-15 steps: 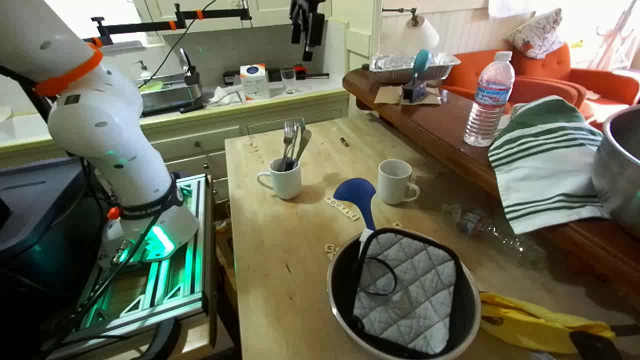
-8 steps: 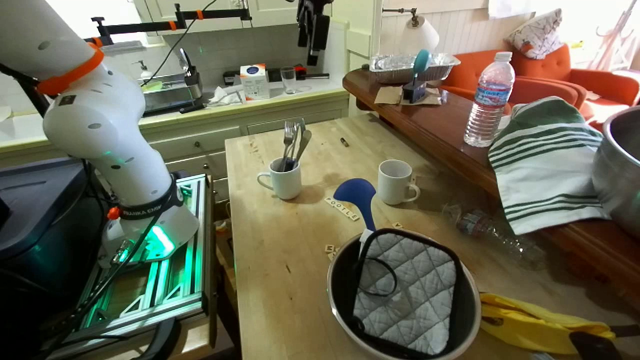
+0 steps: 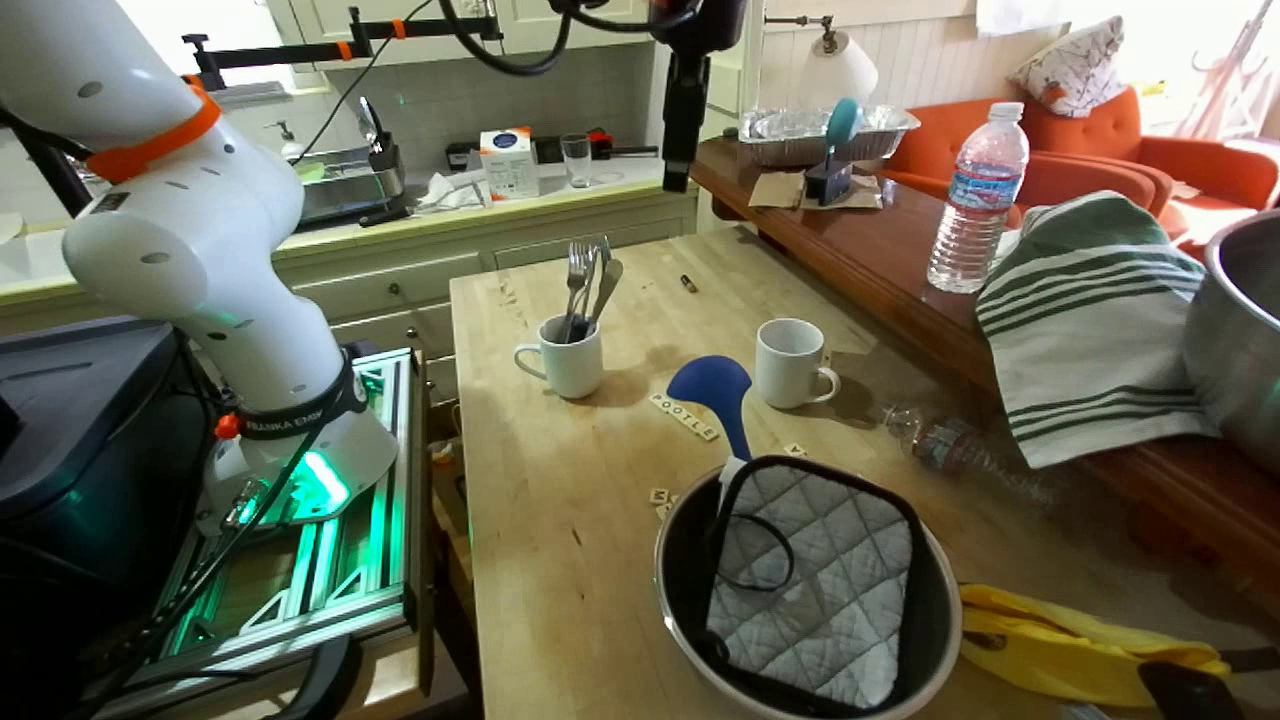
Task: Take the black and grey cloth out of the bowl and place it on the countertop.
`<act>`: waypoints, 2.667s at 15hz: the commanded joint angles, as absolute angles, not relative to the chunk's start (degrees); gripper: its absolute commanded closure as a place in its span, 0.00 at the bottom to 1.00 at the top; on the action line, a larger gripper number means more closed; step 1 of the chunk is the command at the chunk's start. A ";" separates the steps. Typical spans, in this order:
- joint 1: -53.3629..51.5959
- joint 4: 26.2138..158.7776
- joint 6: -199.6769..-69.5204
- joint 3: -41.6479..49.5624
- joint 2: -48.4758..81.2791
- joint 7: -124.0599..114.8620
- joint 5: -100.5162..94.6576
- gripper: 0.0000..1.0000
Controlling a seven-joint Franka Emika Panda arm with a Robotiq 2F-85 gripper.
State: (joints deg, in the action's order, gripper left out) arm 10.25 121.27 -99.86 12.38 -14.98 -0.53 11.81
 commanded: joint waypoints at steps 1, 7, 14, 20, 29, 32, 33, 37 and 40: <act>13.12 119.11 -107.24 13.86 -8.99 -5.03 10.49 0.00; 15.58 111.86 -110.72 15.47 0.99 -7.21 1.03 0.00; 15.59 109.32 -105.70 15.68 3.41 -6.25 1.03 0.00; 16.84 109.19 -112.28 17.07 5.97 -7.00 -0.29 0.00; 17.89 110.61 -117.58 18.59 11.04 -6.53 -6.17 0.07; 17.85 110.87 -117.60 18.47 12.44 -6.21 -7.37 0.17; 17.81 110.94 -117.55 18.48 12.78 -6.22 -7.88 0.24; 17.61 110.96 -117.44 18.68 13.94 -6.61 -10.61 0.51; 17.62 111.24 -117.62 18.67 14.40 -6.60 -12.13 0.56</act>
